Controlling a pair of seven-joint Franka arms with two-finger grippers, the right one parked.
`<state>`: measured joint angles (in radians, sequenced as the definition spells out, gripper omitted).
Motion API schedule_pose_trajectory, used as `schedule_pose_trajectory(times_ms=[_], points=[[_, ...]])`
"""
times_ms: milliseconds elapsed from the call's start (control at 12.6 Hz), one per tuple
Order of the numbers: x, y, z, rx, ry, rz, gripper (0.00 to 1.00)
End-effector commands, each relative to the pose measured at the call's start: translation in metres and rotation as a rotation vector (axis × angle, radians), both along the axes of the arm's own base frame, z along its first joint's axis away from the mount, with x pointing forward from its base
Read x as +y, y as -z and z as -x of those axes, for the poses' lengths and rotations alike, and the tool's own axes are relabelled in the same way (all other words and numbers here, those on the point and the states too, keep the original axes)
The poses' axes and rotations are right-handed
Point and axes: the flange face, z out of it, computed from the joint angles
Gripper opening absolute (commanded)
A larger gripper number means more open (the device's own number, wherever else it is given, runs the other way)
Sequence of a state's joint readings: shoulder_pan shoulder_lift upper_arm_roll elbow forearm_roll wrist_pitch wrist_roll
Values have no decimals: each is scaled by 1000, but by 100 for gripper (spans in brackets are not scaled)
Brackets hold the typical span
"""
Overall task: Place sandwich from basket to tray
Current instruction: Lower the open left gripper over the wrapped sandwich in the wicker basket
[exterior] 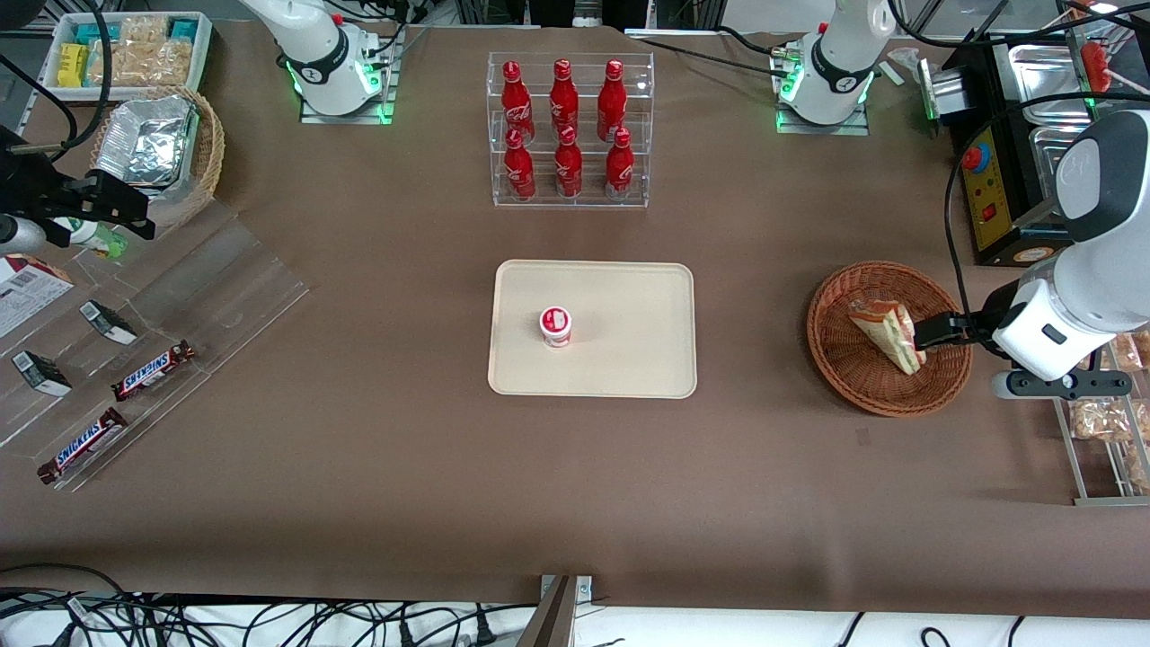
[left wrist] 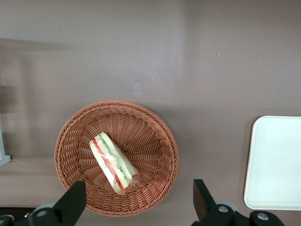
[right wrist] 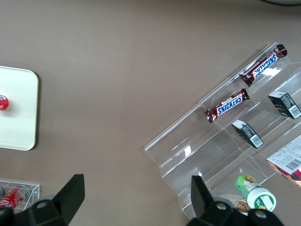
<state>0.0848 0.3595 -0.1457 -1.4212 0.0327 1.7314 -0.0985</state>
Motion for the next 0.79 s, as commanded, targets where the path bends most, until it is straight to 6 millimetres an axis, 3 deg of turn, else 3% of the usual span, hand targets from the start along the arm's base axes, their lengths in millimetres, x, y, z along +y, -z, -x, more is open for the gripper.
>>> schedule_pose_trajectory(times_ms=[0, 238, 476, 714], points=[[2, -5, -3, -7, -17, -7, 100], [2, -3, -3, -2, -13, -11, 100], [27, 12, 0, 35, -56, -2, 100], [35, 28, 4, 63, -177, -11, 100]])
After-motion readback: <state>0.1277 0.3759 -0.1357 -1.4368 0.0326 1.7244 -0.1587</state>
